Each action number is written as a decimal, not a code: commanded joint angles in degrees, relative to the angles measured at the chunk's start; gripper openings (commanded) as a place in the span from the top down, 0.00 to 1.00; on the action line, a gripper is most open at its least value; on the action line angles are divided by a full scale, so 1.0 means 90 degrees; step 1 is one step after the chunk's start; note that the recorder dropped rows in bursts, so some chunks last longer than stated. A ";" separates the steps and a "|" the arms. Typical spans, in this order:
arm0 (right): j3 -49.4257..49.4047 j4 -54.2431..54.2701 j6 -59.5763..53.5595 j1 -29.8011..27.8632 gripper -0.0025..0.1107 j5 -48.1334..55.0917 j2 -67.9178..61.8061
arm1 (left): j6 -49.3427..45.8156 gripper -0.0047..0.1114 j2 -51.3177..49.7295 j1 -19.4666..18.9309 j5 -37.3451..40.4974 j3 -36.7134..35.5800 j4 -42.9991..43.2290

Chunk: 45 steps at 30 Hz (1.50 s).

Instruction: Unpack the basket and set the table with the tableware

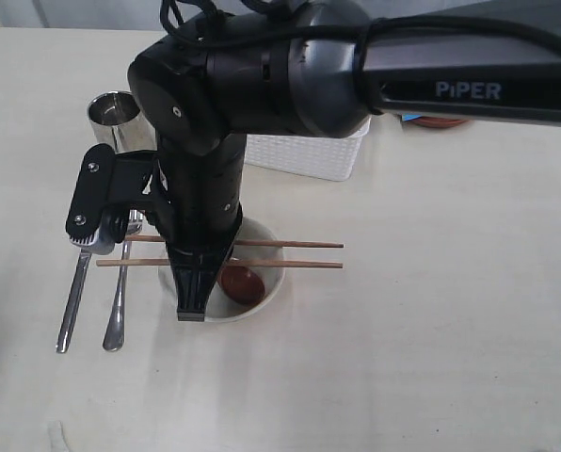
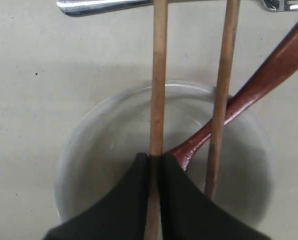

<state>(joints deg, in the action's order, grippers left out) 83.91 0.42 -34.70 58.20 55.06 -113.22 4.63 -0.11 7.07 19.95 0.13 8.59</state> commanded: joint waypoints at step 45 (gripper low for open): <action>-0.0005 0.2103 -0.0963 0.0306 0.98 -0.0168 0.0033 | 0.0015 0.96 0.0012 0.0032 -0.0003 -0.0015 -0.0005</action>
<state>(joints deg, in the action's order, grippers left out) 83.91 16.29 -40.77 59.27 55.17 -113.02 4.63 -0.11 7.07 19.95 0.13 8.59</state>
